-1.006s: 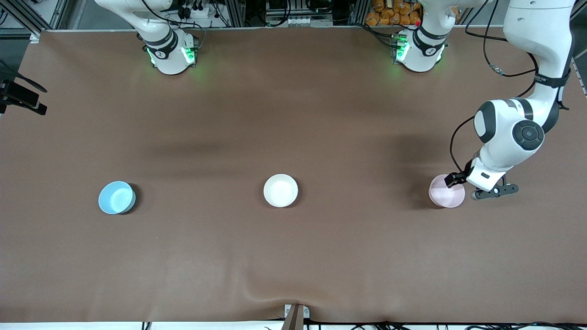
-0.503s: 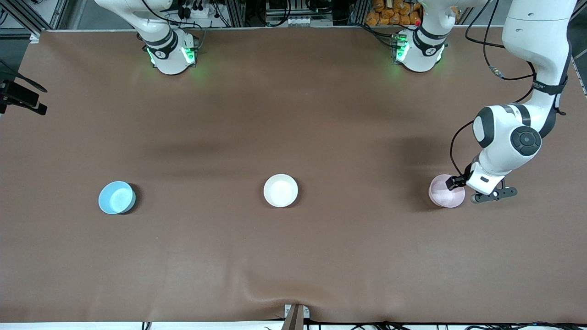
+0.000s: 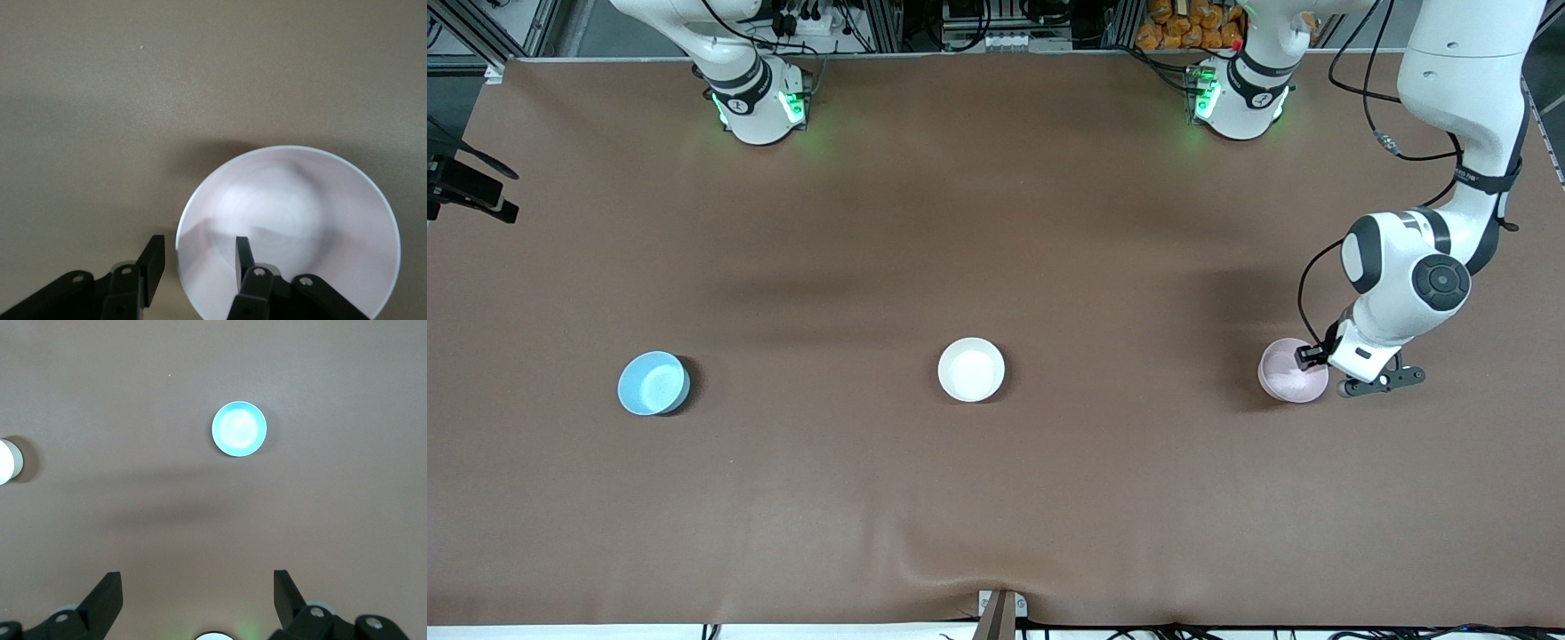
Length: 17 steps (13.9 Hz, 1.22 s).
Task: Stack pink and blue bowls on white bowl
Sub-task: 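Close the left gripper on the rim of the pink bowl, then carry the pink bowl with the left gripper over the white bowl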
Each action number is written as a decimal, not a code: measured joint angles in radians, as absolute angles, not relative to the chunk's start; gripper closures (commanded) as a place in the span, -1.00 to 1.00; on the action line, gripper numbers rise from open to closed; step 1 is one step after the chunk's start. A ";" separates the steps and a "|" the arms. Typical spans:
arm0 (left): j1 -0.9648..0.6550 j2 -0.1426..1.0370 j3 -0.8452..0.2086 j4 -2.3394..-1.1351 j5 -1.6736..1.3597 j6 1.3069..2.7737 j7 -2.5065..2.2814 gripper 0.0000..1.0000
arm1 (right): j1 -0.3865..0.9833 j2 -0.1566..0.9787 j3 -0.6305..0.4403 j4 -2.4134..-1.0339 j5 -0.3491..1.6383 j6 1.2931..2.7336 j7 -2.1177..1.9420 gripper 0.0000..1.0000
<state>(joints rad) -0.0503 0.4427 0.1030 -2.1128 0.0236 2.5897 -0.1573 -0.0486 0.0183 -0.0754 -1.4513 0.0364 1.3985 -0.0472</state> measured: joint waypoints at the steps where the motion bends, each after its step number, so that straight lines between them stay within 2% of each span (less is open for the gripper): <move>1: -0.050 0.447 0.103 -2.109 0.024 2.590 -0.157 1.00 | -0.049 0.018 -0.075 -1.451 0.036 1.399 -0.047 -1.00; 11: -0.051 0.420 0.055 -2.061 0.024 2.582 -0.112 1.00 | -0.049 0.018 -0.075 -1.451 0.037 1.399 -0.047 -1.00; 14: -0.051 0.349 -0.009 -2.046 0.018 2.508 -0.117 1.00 | -0.049 0.019 -0.076 -1.451 0.037 1.398 -0.047 -1.00; 17: -0.055 0.298 -0.080 -1.967 -0.062 2.349 -0.121 1.00 | -0.049 0.019 -0.076 -1.451 0.037 1.398 -0.047 -1.00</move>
